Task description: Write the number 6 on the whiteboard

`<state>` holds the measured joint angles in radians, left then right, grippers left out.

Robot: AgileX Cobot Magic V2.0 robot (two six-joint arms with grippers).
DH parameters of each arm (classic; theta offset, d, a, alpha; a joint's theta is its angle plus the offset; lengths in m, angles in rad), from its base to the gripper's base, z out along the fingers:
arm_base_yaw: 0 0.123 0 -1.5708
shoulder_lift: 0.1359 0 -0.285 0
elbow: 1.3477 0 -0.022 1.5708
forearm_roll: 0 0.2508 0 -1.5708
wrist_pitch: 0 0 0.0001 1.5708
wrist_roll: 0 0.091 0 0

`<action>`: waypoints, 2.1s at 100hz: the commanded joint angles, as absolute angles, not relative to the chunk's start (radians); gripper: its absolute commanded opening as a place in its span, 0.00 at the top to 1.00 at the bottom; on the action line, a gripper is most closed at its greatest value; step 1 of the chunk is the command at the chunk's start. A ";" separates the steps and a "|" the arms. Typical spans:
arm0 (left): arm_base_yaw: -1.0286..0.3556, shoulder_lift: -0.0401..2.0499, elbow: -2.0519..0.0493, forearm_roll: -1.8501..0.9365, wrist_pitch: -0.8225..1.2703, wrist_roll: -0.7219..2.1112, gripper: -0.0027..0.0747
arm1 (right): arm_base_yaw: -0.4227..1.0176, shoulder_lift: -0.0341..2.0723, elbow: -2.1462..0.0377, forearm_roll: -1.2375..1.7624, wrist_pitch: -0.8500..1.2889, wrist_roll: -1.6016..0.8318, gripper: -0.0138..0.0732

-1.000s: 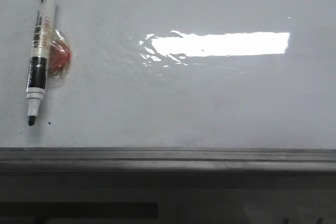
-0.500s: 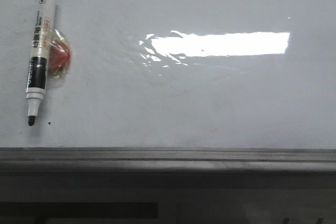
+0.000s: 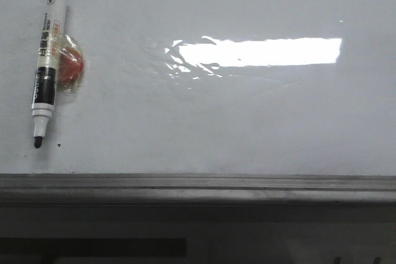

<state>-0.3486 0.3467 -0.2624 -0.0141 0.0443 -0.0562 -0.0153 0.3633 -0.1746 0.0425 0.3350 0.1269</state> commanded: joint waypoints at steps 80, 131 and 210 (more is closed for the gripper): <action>-0.787 0.886 -0.292 -0.190 -0.297 -0.059 0.39 | -0.021 0.379 -0.213 0.046 0.272 0.125 0.91; -0.787 1.011 -0.292 -0.313 -0.336 -0.059 0.55 | -0.021 0.379 -0.213 0.046 0.272 0.125 0.91; -0.866 0.920 -0.295 -0.114 -0.302 -0.057 0.99 | 0.378 0.379 -0.343 0.110 0.377 0.056 0.91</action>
<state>-0.8413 0.9515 -0.2684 -0.2103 -0.2429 -0.0562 0.3183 0.3633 -0.2965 0.1082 0.4411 0.0733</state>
